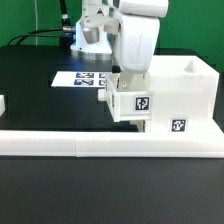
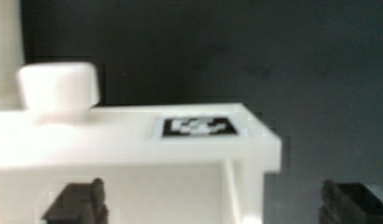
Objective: Assemble drawer
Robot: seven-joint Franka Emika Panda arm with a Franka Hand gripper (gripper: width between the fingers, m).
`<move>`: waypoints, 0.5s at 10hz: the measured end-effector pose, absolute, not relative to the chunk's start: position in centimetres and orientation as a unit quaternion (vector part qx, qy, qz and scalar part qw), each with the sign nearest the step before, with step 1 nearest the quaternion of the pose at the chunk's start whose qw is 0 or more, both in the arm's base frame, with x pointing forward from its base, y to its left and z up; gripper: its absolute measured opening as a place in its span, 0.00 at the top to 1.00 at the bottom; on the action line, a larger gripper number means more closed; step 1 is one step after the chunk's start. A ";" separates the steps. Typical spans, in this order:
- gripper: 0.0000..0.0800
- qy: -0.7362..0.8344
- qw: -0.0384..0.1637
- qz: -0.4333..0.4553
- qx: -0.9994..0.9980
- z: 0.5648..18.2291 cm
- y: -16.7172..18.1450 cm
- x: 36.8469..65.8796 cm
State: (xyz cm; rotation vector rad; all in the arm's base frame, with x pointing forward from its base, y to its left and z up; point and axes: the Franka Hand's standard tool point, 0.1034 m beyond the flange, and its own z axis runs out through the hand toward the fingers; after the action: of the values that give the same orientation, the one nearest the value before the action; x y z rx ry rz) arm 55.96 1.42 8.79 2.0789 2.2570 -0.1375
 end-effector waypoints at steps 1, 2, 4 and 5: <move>0.20 0.734 0.038 -0.049 0.677 9.8 1.1 56.0; 0.19 0.736 0.039 -0.053 0.673 10.5 0.6 55.9; 0.19 0.746 0.039 -0.063 0.662 11.8 -1.2 55.3; 0.19 0.746 0.039 -0.069 0.662 12.2 -1.9 54.9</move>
Offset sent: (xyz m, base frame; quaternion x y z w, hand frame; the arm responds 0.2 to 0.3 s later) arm -0.0198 -0.0302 0.0195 0.0374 -0.0089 -0.0464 0.9982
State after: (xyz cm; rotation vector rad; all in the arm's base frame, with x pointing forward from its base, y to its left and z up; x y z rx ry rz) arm 54.89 -1.93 12.20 2.0290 2.2861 -0.2126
